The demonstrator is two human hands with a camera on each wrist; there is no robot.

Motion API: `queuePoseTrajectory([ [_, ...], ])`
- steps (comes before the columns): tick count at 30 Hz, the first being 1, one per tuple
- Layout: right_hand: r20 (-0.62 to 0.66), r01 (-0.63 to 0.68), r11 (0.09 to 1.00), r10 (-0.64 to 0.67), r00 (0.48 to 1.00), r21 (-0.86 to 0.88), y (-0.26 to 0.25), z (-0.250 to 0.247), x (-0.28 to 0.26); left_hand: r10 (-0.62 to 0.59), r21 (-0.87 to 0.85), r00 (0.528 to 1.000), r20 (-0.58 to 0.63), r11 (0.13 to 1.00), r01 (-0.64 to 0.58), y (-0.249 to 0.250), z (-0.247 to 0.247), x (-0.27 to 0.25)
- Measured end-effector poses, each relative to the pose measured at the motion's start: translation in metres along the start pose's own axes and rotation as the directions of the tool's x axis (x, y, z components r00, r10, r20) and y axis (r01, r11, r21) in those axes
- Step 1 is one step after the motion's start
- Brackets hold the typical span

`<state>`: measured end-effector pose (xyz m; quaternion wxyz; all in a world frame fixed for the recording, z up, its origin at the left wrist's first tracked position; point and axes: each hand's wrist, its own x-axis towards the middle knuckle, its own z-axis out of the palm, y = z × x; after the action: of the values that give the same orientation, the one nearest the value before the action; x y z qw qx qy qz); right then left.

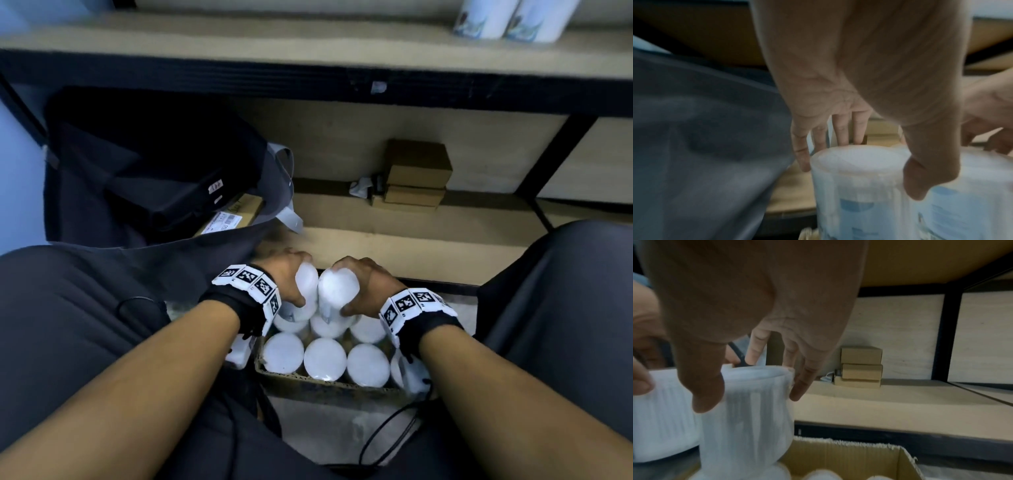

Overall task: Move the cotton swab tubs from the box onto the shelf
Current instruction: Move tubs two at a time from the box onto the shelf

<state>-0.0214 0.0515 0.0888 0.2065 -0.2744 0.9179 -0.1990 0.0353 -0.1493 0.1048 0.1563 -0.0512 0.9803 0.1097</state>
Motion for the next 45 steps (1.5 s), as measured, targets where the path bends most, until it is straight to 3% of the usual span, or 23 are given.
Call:
queuePoseTrajectory([
  [7, -0.150, 0.093, 0.991, -0.077, 0.986, 0.101, -0.017, -0.061, -0.032, 0.099, 0.046, 0.990, -0.104, 0.994, -0.094, 0.024, -0.077, -0.020],
  [12, -0.278, 0.130, 0.990, -0.109, 0.954, 0.060, -0.031, -0.119, -0.063, 0.161, 0.081, 0.967, -0.198, 0.986, -0.147, 0.047, -0.136, -0.034],
  [17, -0.388, 0.189, 0.982, -0.165, 0.907, 0.025, -0.044, -0.180, -0.092, 0.224, 0.129, 0.926, -0.302, 0.973, -0.194, 0.075, -0.193, -0.048],
  [23, -0.493, 0.243, 0.970, -0.221, 0.841, -0.018, -0.062, -0.257, -0.116, 0.305, 0.125, 0.845, -0.439, 0.952, -0.279, 0.104, -0.260, -0.065],
  [28, -0.549, 0.233, 0.972, -0.208, 0.809, -0.024, -0.073, -0.308, -0.120, 0.335, 0.131, 0.816, -0.471, 0.941, -0.311, 0.124, -0.307, -0.065],
  [36, -0.578, 0.183, 0.982, -0.176, 0.797, -0.047, -0.083, -0.353, -0.104, 0.305, 0.113, 0.837, -0.454, 0.952, -0.285, 0.140, -0.355, -0.040],
  [45, -0.552, 0.156, 0.987, -0.157, 0.819, -0.050, -0.076, -0.375, -0.069, 0.270, 0.116, 0.861, -0.431, 0.963, -0.244, 0.146, -0.369, -0.009],
])
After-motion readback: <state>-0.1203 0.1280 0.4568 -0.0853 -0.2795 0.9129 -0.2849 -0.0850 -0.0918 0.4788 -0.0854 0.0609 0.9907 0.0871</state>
